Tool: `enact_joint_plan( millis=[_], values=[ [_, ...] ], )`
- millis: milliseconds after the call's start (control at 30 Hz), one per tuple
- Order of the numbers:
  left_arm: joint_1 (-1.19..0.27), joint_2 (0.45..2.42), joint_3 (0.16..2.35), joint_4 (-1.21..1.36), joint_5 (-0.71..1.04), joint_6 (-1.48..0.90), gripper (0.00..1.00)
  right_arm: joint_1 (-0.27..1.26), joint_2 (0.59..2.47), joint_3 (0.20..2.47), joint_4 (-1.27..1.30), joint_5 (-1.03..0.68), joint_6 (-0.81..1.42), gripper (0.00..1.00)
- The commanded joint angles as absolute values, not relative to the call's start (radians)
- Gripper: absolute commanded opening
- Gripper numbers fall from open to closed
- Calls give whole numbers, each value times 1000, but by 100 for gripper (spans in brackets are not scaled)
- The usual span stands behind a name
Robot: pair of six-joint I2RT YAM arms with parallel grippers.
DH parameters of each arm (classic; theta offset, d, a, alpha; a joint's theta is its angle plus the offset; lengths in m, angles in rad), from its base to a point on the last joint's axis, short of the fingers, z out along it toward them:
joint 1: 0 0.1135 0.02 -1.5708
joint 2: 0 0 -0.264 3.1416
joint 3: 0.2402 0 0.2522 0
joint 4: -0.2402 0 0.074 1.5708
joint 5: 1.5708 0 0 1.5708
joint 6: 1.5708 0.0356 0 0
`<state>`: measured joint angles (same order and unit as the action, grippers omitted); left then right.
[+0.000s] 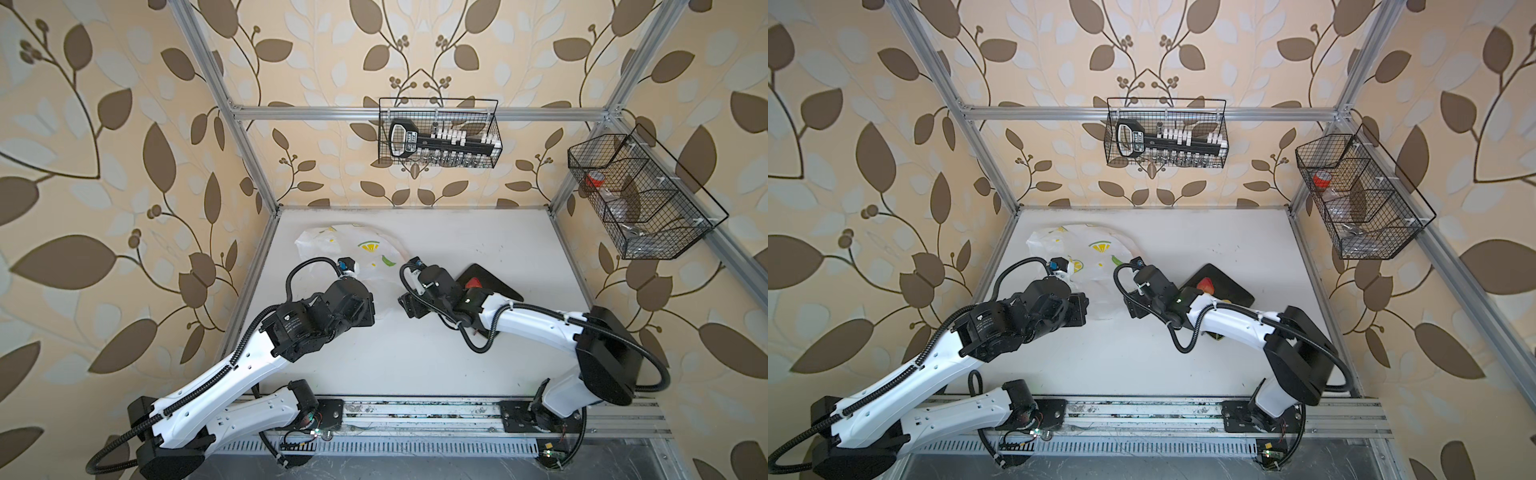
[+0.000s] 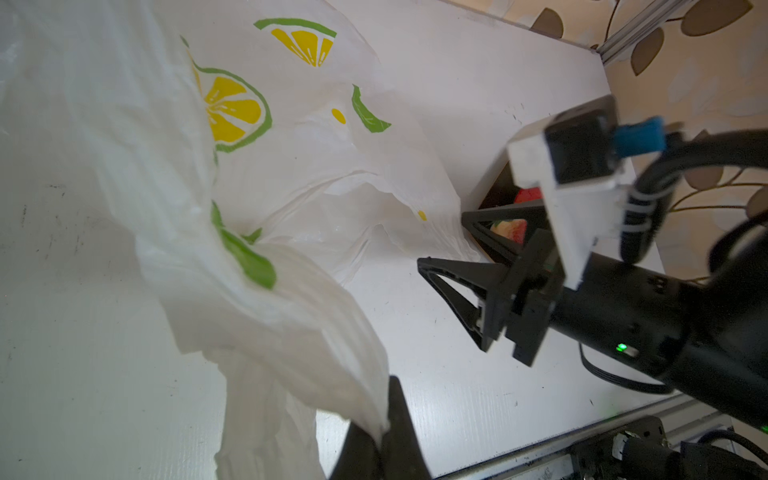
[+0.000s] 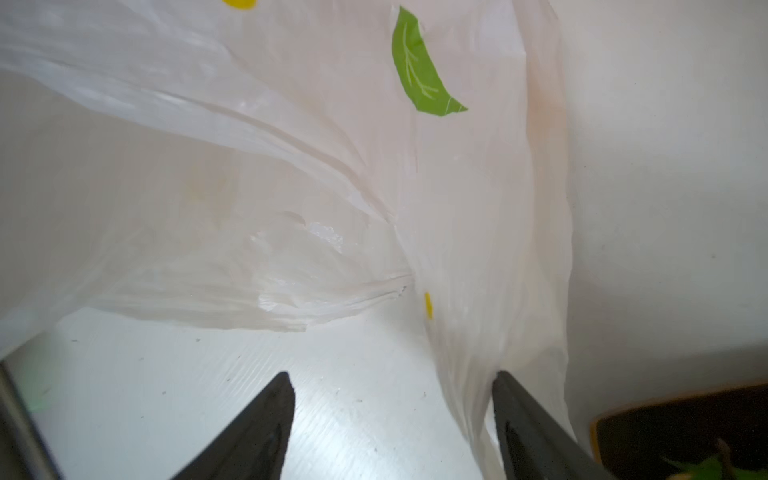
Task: Take the fake fruits out of the plastic bag
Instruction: 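Move the right gripper back into the bag opening while the left holds the handle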
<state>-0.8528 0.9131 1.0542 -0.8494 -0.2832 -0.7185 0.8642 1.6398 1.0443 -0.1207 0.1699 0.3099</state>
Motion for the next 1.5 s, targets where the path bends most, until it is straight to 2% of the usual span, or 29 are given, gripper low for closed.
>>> enact_joint_plan(
  millis=[0, 33, 100, 167, 233, 300, 400, 533, 633, 800, 900, 1033, 1167, 1333, 1467],
  values=[
    [-838, 912, 1110, -887, -286, -680, 0, 869, 1718, 1111, -99, 326, 273, 67],
    [-836, 910, 1115, -894, -292, -675, 0, 868, 1734, 1122, -102, 360, 270, 62],
    [-835, 904, 1134, -923, -317, -665, 0, 851, 1754, 1147, -113, 417, 264, 40],
    [-834, 896, 1152, -943, -339, -656, 0, 817, 1749, 1166, -122, 413, 260, 23],
    [-834, 889, 1165, -953, -346, -638, 0, 777, 1731, 1177, -124, 400, 249, 11],
    [-834, 889, 1175, -968, -344, -615, 0, 727, 1706, 1184, -130, 351, 239, 4],
    [-834, 901, 1166, -981, -307, -571, 0, 654, 1676, 1198, -143, 252, 238, 2],
    [-834, 919, 1115, -922, -223, -549, 0, 627, 1695, 1205, -155, 167, 230, 3],
    [-834, 947, 1075, -843, -165, -554, 0, 626, 1727, 1229, -193, 115, 271, 12],
    [-835, 986, 1066, -769, -117, -586, 0, 627, 1648, 1223, -234, 6, 357, 51],
    [-834, 999, 1077, -762, -108, -592, 0, 635, 1540, 1185, -267, -24, 374, 65],
    [-834, 996, 1087, -759, -112, -594, 0, 708, 1395, 1121, -305, -8, 335, 67],
    [-835, 991, 1104, -781, -133, -595, 0, 849, 1339, 1020, -222, -14, 366, 62],
    [-835, 990, 1124, -799, -153, -591, 0, 906, 1524, 1030, -41, 3, 537, 56],
    [-835, 985, 1134, -806, -168, -591, 0, 903, 1718, 1135, 56, 89, 719, 57]
  ],
)
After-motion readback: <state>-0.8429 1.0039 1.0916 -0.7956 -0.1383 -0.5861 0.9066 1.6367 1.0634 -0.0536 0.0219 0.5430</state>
